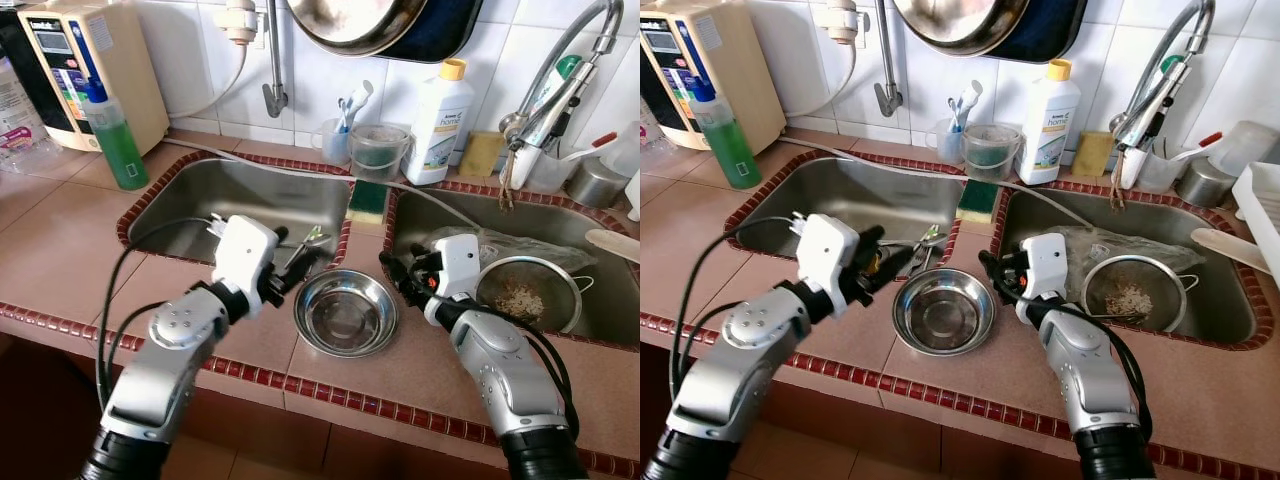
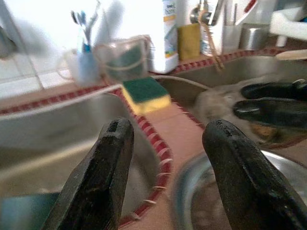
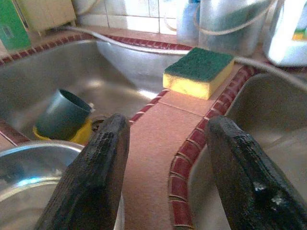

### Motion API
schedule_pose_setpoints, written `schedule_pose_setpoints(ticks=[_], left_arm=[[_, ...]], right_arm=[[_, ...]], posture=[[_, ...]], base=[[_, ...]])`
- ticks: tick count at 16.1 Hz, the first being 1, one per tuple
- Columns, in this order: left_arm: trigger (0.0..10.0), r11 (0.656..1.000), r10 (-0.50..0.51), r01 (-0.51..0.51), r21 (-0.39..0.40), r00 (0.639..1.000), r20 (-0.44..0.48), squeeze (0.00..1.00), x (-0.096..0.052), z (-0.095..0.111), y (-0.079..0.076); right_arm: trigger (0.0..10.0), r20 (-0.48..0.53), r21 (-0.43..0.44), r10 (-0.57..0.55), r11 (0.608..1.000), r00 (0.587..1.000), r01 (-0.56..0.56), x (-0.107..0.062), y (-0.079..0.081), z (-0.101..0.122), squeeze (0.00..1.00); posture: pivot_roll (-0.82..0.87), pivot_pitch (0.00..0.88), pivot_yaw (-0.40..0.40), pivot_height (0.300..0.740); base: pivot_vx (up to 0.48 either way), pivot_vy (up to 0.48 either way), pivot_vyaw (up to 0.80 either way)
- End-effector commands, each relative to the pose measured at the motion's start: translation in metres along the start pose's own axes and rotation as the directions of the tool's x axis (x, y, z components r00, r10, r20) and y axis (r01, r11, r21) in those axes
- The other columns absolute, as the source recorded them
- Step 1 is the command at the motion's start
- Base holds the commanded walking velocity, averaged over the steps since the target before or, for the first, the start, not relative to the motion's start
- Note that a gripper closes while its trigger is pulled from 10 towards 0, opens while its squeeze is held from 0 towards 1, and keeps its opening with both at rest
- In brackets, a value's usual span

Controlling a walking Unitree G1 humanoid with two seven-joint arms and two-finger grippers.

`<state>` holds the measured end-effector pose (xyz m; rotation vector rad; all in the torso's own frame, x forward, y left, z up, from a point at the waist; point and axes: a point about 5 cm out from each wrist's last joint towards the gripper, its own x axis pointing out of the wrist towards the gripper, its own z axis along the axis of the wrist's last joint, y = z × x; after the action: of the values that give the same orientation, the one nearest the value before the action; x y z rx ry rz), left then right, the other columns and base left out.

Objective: Kitchen organization

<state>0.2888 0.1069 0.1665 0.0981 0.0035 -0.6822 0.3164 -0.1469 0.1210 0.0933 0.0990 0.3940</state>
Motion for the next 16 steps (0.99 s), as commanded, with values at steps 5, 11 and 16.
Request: schedule_pose_setpoints(ticks=[5,11,16], left_arm=[[10.0,0.996,-0.086,0.086,-0.002,0.996,0.017,0.0,0.003,0.01,-0.021],[10.0,0.997,-0.072,0.072,-0.019,0.997,0.015,0.0,0.001,0.011,-0.02],[10.0,0.994,-0.103,0.103,0.019,0.995,-0.014,0.0,-0.006,0.006,-0.024]], right_arm=[[10.0,-0.05,0.098,0.158,0.983,0.986,-0.152,0.007,0.018,-0.007,0.0],[10.0,-0.179,0.111,0.167,0.983,0.97,-0.148,0.002,0.016,-0.022,0.0],[10.0,-0.275,0.17,0.206,0.972,0.939,-0.163,-0.005,0.015,-0.03,0.0]], posture=[[-0.15,0.0,0.009,0.736],[-0.15,0.0,-0.005,0.736],[-0.15,0.0,-0.014,0.736]], base=[[0.0,0.0,0.0],[0.0,0.0,0.0],[0.0,0.0,0.0]])
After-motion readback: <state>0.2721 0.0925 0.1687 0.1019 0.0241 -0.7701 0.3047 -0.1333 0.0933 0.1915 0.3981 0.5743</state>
